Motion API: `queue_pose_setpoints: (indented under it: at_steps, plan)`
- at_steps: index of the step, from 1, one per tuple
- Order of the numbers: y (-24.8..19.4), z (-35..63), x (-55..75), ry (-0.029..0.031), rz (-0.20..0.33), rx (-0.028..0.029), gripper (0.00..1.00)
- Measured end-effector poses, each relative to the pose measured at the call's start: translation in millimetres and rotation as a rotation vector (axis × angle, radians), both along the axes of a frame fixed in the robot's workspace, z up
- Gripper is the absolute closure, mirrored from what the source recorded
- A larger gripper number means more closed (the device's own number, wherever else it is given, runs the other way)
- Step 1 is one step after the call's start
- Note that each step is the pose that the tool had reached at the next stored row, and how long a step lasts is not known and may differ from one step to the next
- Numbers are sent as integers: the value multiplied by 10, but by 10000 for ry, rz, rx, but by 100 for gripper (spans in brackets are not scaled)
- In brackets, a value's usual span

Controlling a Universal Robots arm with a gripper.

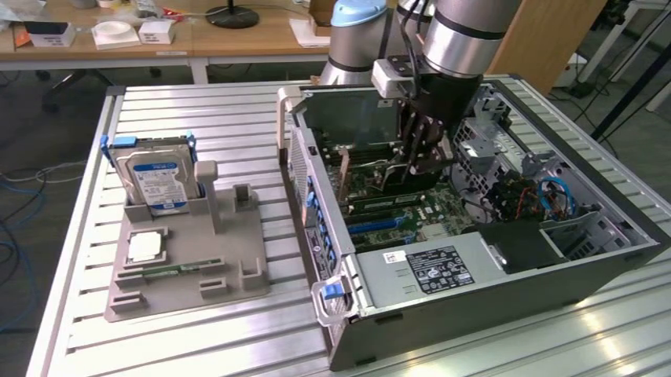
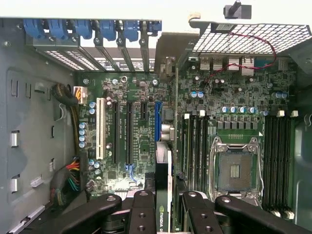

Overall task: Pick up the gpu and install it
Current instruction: 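Insert the gpu into the slot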

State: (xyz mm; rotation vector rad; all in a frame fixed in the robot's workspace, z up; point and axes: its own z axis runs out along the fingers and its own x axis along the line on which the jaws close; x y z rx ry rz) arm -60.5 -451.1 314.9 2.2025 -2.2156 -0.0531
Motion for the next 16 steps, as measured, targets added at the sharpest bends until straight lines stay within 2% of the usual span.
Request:
queue_pose_setpoints:
  at_steps: [8,16]
  plan:
    - [0,-13,0,-1,-1,1,74]
    - [0,-65,0,-1,0,-2,74]
